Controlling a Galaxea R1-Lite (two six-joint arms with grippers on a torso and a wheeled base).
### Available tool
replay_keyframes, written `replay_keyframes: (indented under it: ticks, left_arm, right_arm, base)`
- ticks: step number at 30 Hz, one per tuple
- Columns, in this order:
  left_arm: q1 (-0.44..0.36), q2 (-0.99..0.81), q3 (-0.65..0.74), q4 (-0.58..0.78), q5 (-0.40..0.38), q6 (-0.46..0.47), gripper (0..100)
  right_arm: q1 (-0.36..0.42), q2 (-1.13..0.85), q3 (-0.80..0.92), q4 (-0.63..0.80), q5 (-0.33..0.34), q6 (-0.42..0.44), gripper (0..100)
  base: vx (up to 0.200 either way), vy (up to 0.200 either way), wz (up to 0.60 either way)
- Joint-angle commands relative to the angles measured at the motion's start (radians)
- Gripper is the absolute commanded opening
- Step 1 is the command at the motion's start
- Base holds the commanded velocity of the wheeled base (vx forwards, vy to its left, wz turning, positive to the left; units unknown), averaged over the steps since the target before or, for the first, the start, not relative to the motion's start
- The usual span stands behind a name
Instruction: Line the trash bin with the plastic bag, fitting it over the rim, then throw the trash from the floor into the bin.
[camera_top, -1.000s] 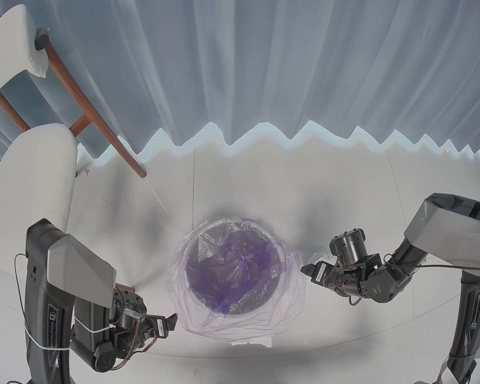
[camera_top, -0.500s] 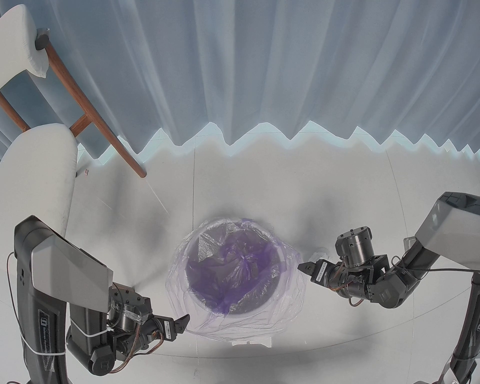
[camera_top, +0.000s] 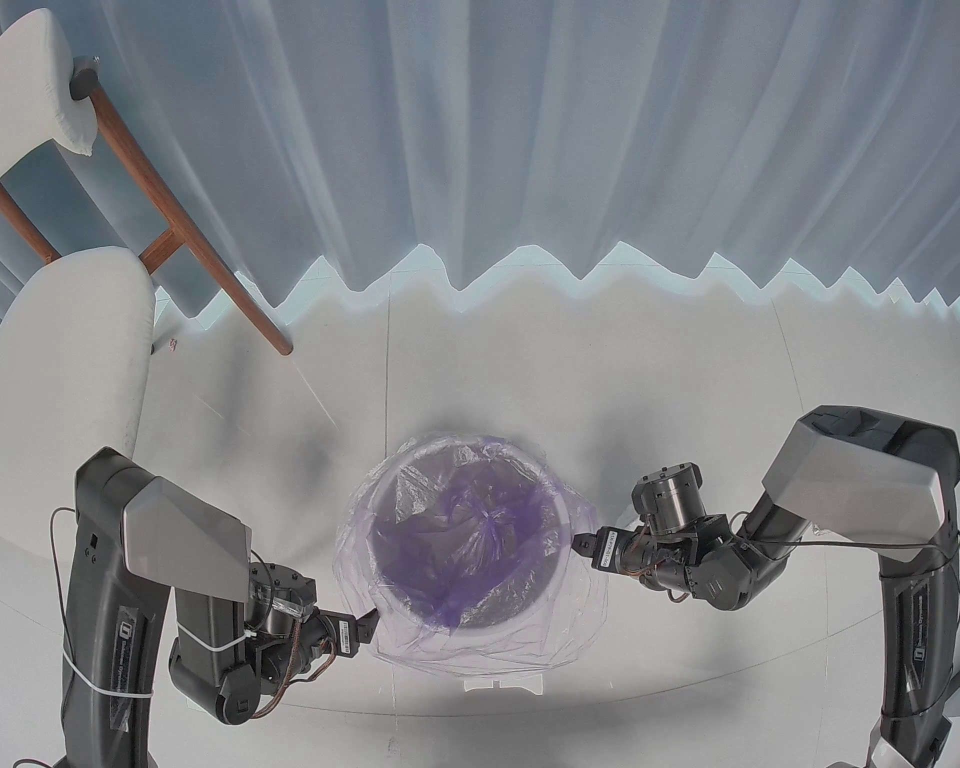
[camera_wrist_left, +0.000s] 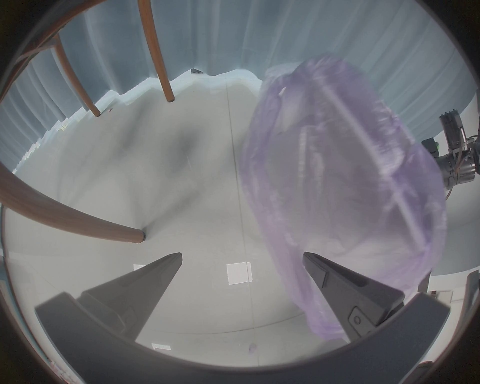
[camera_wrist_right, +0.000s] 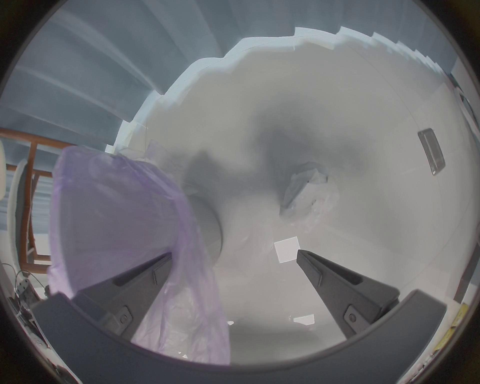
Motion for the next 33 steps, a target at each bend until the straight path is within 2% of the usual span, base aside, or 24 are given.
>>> replay_keyframes:
  ticks: [1, 5, 11, 16, 20, 24, 29, 33]
  left_arm:
    - [0.034, 0.056, -0.068, 0.039, 0.029, 0.008, 100]
    - [0.042, 0.056, -0.072, 0.034, 0.043, 0.005, 100]
    - [0.042, 0.005, -0.042, 0.028, 0.043, 0.002, 100]
    - [0.045, -0.156, 0.074, 0.016, 0.041, 0.0, 100]
    - [0.045, -0.306, 0.224, -0.026, 0.037, -0.001, 100]
    - [0.017, -0.446, 0.348, -0.021, 0.035, -0.043, 100]
    - [-0.042, -0.535, 0.348, -0.018, 0.048, -0.115, 100]
    - [-0.088, -0.569, 0.348, -0.012, 0.041, -0.198, 100]
  right_arm:
    - [-0.02, 0.084, -0.09, 0.048, -0.006, -0.021, 100]
    - [-0.034, 0.098, -0.172, 0.16, -0.058, -0.01, 100]
    - [-0.046, 0.067, -0.145, 0.175, -0.06, 0.021, 100]
    - [-0.062, -0.058, -0.006, 0.166, -0.06, 0.062, 100]
    - [-0.066, -0.206, 0.112, 0.166, -0.055, 0.144, 100]
    - [-0.065, -0.382, 0.255, 0.18, -0.015, 0.206, 100]
    - [-0.066, -0.532, 0.401, 0.18, 0.002, 0.223, 100]
    - [-0.06, -0.611, 0.493, 0.177, 0.002, 0.276, 100]
  base:
    - [0.0, 0.0, 0.0]
    - [0.0, 0.0, 0.0]
    - [0.0, 0.0, 0.0]
    - [0.0, 0.0, 0.0]
    - [0.0, 0.0, 0.0]
    - [0.0, 0.0, 0.0]
    - [0.0, 0.0, 0.0]
    - [0.0, 0.0, 0.0]
